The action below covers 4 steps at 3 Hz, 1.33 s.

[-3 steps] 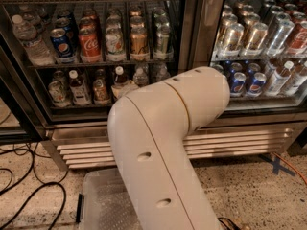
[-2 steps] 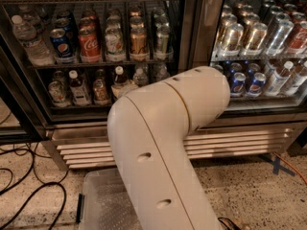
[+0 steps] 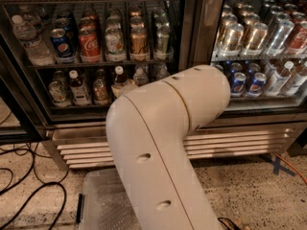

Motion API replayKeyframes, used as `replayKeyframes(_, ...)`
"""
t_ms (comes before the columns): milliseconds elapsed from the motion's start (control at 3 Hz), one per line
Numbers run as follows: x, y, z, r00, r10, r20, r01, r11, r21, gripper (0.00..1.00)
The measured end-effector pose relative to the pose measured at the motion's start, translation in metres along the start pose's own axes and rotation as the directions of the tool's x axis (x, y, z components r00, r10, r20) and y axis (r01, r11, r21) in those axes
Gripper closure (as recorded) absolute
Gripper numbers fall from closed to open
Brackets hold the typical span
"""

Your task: Pick blue plastic bottle from bottom shelf of fridge

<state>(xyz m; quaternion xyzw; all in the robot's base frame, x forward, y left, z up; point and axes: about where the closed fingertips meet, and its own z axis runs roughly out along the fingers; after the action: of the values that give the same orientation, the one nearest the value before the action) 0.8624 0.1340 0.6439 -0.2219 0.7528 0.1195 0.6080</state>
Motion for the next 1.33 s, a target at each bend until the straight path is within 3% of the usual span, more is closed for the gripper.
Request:
replayKeyframes(1000,-0.012,0.002,-0.007,0.999,-0.019,0.029,0.019,0.9997,0.013,1.0)
replayKeyframes(1333,-0.026,0.002,-0.018,0.999,-0.027,0.026,0.026,0.9993,0.026,1.0)
